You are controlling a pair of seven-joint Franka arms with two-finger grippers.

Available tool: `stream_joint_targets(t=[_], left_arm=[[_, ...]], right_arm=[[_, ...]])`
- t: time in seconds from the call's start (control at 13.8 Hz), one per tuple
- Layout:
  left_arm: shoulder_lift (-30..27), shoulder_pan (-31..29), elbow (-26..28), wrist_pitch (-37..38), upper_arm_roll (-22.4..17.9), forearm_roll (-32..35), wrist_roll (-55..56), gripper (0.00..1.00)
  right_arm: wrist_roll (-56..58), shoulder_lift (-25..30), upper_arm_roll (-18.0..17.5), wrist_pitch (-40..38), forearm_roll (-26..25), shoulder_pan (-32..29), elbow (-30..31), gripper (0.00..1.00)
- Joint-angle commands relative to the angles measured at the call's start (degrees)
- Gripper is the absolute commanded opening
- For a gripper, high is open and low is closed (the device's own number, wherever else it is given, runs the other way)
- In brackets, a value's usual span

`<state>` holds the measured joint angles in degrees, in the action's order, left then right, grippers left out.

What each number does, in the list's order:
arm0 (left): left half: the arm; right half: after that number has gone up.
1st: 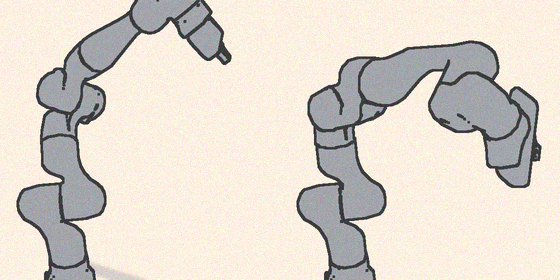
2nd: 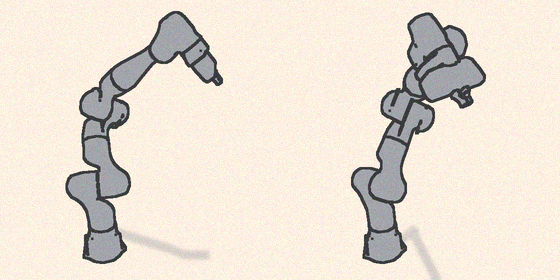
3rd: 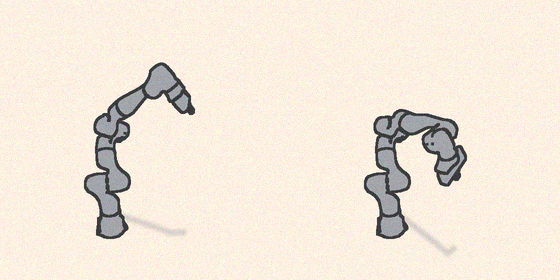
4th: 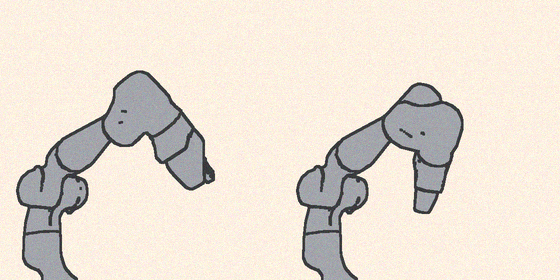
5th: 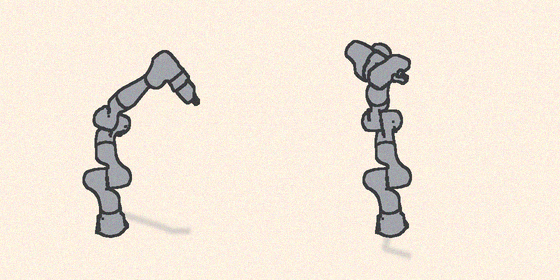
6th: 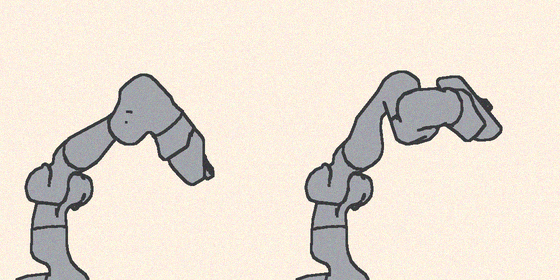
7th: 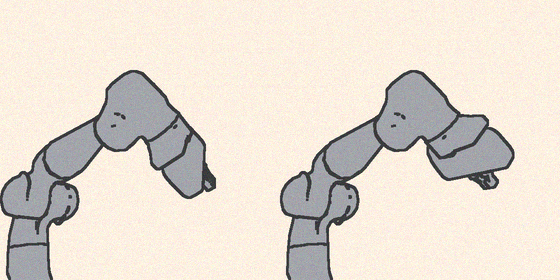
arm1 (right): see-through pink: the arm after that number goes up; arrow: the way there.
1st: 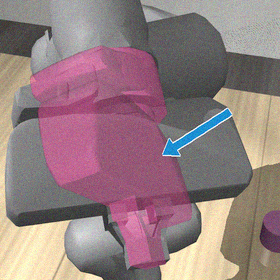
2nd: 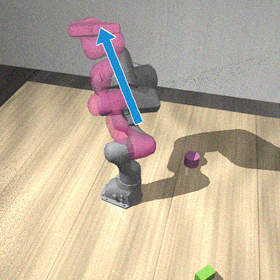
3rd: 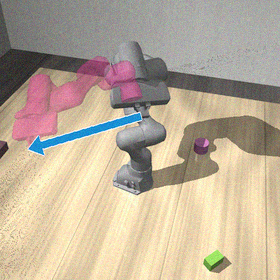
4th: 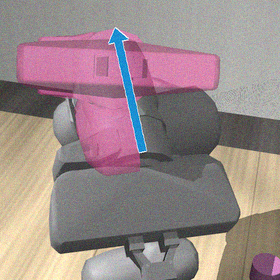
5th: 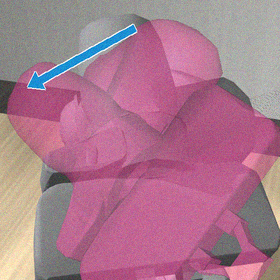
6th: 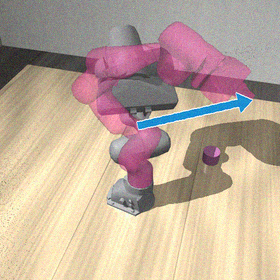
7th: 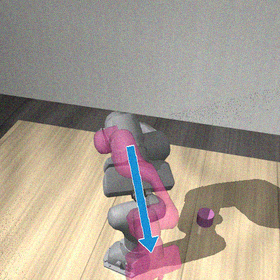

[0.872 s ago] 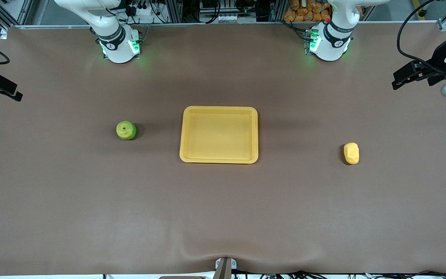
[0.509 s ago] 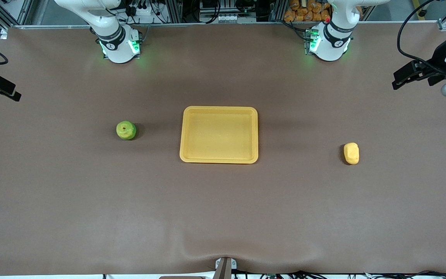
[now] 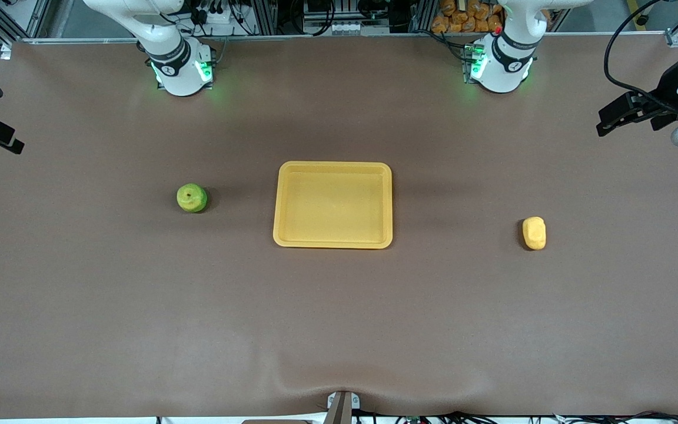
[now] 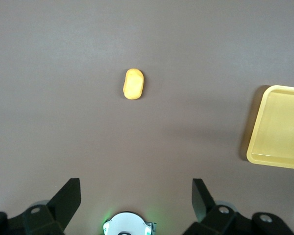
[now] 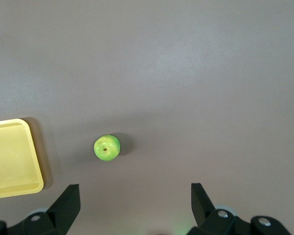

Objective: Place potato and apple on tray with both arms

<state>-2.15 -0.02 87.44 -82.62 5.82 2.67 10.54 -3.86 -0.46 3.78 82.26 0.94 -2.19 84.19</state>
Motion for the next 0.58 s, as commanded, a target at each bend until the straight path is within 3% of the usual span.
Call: stream_joint_targets(t=[0.0, 0.51], left_arm=[[1.79, -0.07, -0.52, 0.36, -0.11, -0.39, -0.35, 1.00], [7.68, -0.25, 1.15, -4.64, -0.37, 0.05, -0.17, 1.00]], right_arm=[[0.26, 0.19, -0.79, -0.26, 0.03, -0.97, 0.28, 1.00], [0.52, -0.07, -0.70, -0.26, 1.79, -1.50, 0.19, 1.00]])
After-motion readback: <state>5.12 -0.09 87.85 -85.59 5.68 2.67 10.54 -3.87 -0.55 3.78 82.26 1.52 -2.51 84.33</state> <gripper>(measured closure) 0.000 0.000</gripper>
